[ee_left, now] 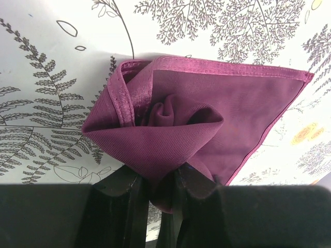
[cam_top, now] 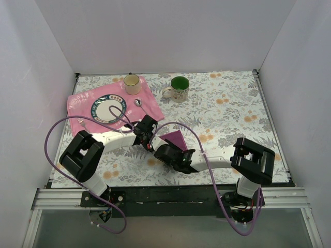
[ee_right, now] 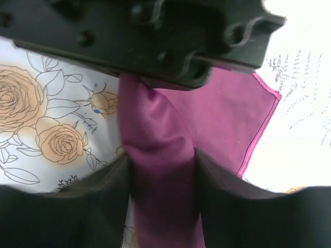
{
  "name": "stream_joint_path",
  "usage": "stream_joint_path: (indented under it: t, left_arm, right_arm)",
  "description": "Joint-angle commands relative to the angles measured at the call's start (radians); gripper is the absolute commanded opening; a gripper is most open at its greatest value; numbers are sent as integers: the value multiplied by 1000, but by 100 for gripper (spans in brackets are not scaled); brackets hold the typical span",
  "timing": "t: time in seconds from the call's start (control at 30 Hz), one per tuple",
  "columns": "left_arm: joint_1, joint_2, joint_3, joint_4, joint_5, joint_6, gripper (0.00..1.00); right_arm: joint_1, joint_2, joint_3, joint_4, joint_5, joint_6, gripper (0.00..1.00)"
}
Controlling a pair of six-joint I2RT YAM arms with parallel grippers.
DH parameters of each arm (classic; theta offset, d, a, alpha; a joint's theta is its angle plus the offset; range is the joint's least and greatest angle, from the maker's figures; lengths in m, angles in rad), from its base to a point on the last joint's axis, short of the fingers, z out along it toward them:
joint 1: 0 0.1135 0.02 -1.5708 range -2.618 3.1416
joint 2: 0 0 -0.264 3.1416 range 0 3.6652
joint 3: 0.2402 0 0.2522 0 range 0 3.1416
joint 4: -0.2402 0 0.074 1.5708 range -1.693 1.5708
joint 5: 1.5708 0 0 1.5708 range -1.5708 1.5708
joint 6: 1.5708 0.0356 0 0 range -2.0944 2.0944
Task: Fold the napkin, place the utensils inside, and roll it up
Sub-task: Roll the napkin with the utensil
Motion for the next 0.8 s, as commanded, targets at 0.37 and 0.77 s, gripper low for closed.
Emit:
stream_joint_path:
  t: [0.37,0.77]
  left_arm:
    - [62,-247,-74,49,-40,221,72]
    - [76,-430,-137,-23,-75,165,87]
  right_arm:
    - [-11,-42,-41,6,-166,174,31]
    - [-257,-41,-73,61,-691,399,23]
